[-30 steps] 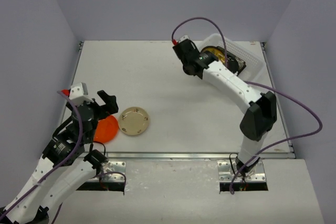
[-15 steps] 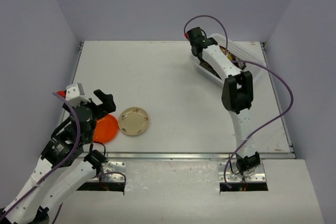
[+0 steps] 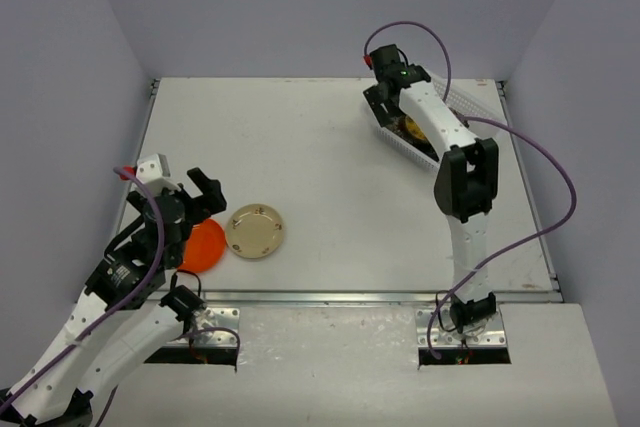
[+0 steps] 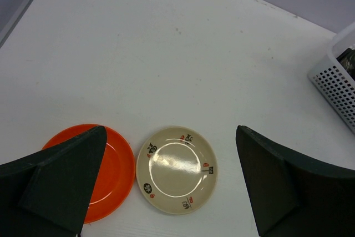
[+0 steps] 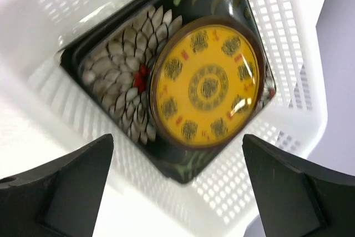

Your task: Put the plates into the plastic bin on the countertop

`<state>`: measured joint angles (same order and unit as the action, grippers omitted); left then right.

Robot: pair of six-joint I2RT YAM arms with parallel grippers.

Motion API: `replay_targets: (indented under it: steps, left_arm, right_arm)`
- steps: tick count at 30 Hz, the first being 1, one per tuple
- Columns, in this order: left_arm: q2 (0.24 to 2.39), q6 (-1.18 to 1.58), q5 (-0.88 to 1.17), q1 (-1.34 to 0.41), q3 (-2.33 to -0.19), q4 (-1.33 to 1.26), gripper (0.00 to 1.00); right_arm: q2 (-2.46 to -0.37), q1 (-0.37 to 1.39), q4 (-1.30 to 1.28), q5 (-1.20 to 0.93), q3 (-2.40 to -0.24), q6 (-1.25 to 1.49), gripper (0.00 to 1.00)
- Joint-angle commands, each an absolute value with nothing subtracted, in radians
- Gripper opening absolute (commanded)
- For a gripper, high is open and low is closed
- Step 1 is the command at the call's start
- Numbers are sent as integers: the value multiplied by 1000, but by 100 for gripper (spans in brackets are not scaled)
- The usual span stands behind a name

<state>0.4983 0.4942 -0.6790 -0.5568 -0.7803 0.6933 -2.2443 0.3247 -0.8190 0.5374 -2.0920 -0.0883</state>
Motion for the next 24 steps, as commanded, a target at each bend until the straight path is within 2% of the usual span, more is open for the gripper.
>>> replay_targets:
  steps: [1, 2, 5, 6, 7, 9, 13, 16, 24]
  left_arm:
    - [483, 487, -702, -559, -808, 670, 100]
    - [478, 491, -713, -556, -809, 674, 100]
    - [453, 521, -756, -546, -811, 698, 100]
    - [443, 530, -767, -545, -810, 702, 100]
    - [440, 532, -770, -545, -809, 703, 100]
    - [431, 531, -767, -542, -806, 700, 100]
    - [441, 532, -769, -541, -805, 701, 100]
    - [448, 535, -773, -541, -807, 707, 100]
    - [444, 532, -762, -541, -802, 701, 100]
  right_arm:
    - [-1914, 411, -762, 388, -1903, 85, 99]
    - [-1873, 425, -691, 307, -1849, 126, 99]
    - [-1597, 503, -428, -9, -1415, 310, 99]
    - [-1539, 521, -272, -182, -1268, 398, 99]
    - [-1523, 548, -173, -255, -1181, 422, 99]
    - [-1537, 653, -38, -246, -1088, 531, 97]
    - [-1661, 742, 188, -301, -1000, 736, 94]
    - [-1791, 808, 287, -289, -1009, 844, 88]
    - [-2012, 838, 337, -215, -1050, 986, 74]
